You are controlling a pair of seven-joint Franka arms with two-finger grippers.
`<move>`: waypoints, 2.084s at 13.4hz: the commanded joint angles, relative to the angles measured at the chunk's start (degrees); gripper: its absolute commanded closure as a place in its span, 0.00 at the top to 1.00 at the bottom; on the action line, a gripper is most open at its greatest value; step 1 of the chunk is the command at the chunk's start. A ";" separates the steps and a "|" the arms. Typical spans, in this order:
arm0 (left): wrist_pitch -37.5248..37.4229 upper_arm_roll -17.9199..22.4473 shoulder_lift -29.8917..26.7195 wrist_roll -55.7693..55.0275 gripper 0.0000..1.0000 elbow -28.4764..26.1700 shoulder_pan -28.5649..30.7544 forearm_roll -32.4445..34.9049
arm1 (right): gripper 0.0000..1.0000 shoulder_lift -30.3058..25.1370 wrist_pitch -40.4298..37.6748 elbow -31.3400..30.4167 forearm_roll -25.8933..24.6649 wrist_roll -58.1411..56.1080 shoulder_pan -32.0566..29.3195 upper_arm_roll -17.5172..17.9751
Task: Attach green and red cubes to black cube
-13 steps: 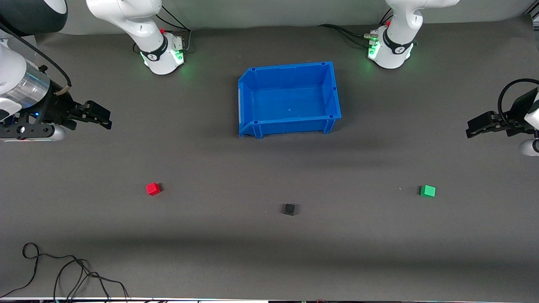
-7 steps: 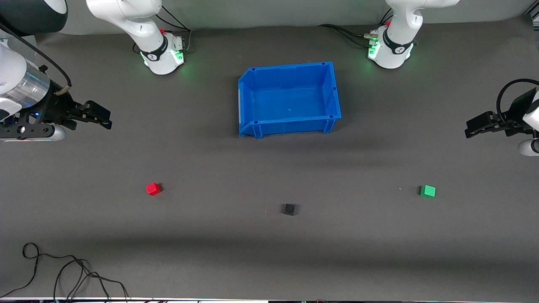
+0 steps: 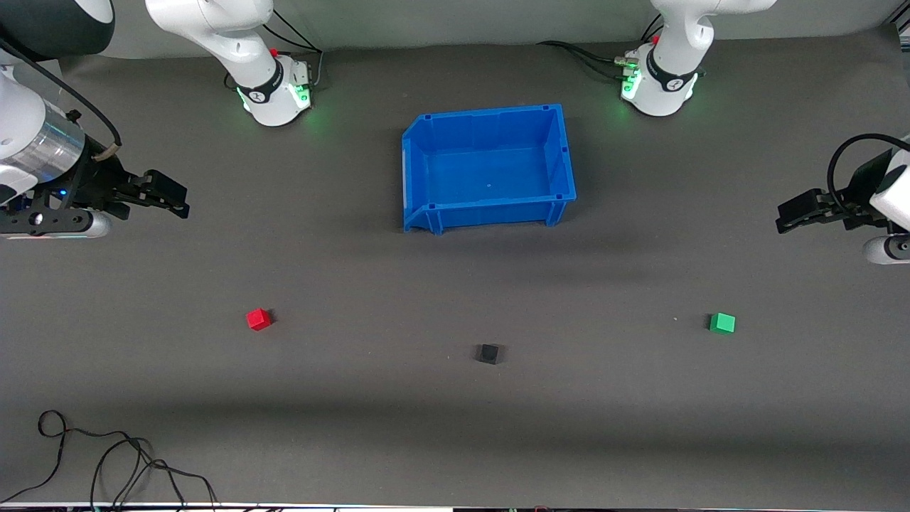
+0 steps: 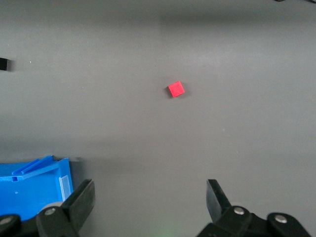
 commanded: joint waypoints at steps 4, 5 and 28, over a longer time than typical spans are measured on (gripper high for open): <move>-0.22 0.38 -0.52 -0.94 1.00 -0.50 -0.72 0.51 | 1.00 0.69 -0.73 1.39 0.21 -1.03 0.59 -0.39; -0.31 0.38 -0.52 -0.94 1.00 -0.50 -0.81 0.51 | 1.00 0.60 -0.73 1.39 0.21 -1.03 0.59 -0.39; 1.18 0.47 3.51 -13.56 1.00 -0.50 -0.55 0.69 | 1.00 16.49 6.37 1.31 10.66 27.79 -2.83 -2.68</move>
